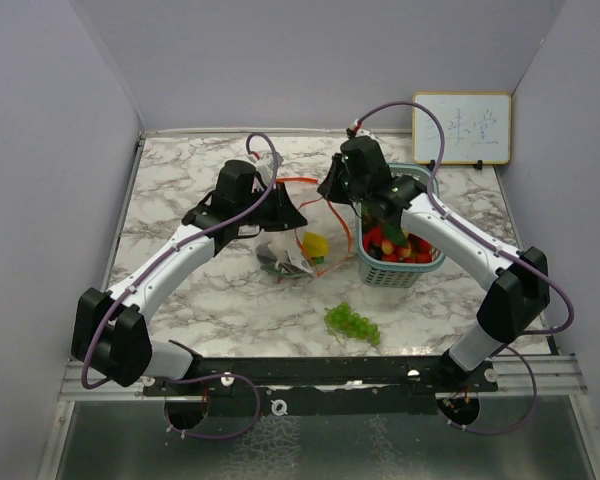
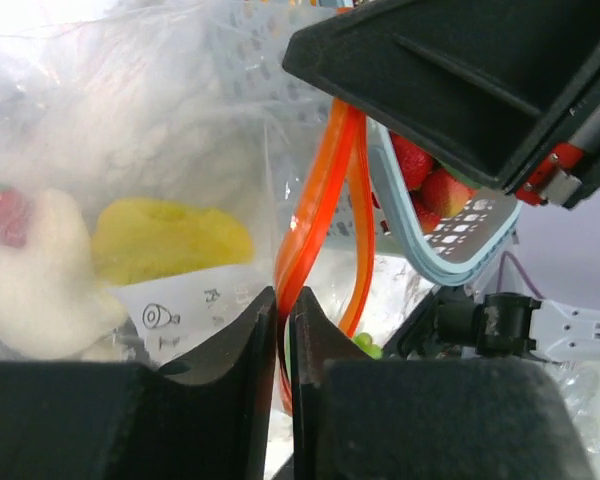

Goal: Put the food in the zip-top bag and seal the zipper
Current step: Zip the zipper food storage bag.

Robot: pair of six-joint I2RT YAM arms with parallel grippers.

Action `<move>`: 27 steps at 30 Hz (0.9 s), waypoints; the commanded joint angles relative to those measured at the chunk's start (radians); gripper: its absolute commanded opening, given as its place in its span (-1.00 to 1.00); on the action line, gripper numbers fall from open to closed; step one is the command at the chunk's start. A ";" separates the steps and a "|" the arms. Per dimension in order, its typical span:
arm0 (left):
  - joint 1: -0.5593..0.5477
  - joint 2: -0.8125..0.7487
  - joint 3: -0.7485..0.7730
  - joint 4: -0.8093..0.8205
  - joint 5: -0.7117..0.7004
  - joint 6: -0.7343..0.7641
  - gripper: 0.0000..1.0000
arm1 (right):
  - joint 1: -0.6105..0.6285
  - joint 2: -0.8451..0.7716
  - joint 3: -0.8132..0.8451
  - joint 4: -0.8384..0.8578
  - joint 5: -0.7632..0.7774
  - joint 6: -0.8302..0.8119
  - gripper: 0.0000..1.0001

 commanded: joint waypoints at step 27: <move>0.006 -0.479 0.073 -0.007 -0.137 0.854 0.86 | -0.058 0.108 0.610 -0.295 -1.081 -0.700 -0.83</move>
